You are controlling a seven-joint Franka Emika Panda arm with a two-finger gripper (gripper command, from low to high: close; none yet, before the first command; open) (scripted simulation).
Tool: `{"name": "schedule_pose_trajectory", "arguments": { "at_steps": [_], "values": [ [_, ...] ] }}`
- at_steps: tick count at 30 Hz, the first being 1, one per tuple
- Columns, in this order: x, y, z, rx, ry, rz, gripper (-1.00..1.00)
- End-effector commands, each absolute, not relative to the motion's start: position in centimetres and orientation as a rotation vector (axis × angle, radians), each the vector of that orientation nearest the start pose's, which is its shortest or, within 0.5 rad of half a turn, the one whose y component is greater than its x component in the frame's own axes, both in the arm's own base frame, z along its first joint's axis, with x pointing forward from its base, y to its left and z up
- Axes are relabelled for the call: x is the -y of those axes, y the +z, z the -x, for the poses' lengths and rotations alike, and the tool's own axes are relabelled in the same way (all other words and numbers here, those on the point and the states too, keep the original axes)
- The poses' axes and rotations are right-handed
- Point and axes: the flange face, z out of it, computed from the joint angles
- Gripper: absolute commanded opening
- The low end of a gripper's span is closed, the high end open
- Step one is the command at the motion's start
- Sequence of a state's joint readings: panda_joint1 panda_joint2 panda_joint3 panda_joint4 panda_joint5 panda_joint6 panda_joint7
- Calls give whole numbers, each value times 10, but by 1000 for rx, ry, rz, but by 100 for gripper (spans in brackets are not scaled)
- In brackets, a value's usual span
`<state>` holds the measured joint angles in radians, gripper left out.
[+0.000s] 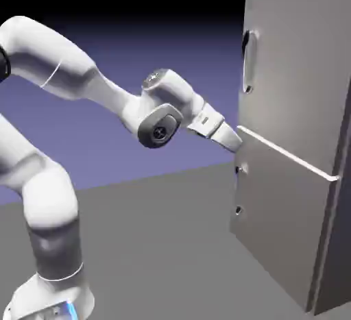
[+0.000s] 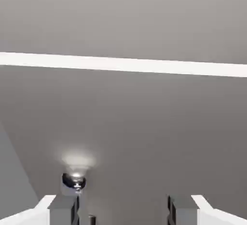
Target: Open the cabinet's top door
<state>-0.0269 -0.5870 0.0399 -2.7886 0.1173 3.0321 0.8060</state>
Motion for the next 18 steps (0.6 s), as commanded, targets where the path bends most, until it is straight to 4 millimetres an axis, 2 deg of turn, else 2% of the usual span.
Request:
{"name": "schedule_pose_trajectory", "arguments": {
  "at_steps": [1, 9, 18],
  "values": [
    [6, 480, -391, -1189, -1019, 2272, 0],
    [23, 522, -387, -1577, -916, 1760, 0],
    [31, 560, -378, -1811, -721, 1163, 0]
  ]
}}
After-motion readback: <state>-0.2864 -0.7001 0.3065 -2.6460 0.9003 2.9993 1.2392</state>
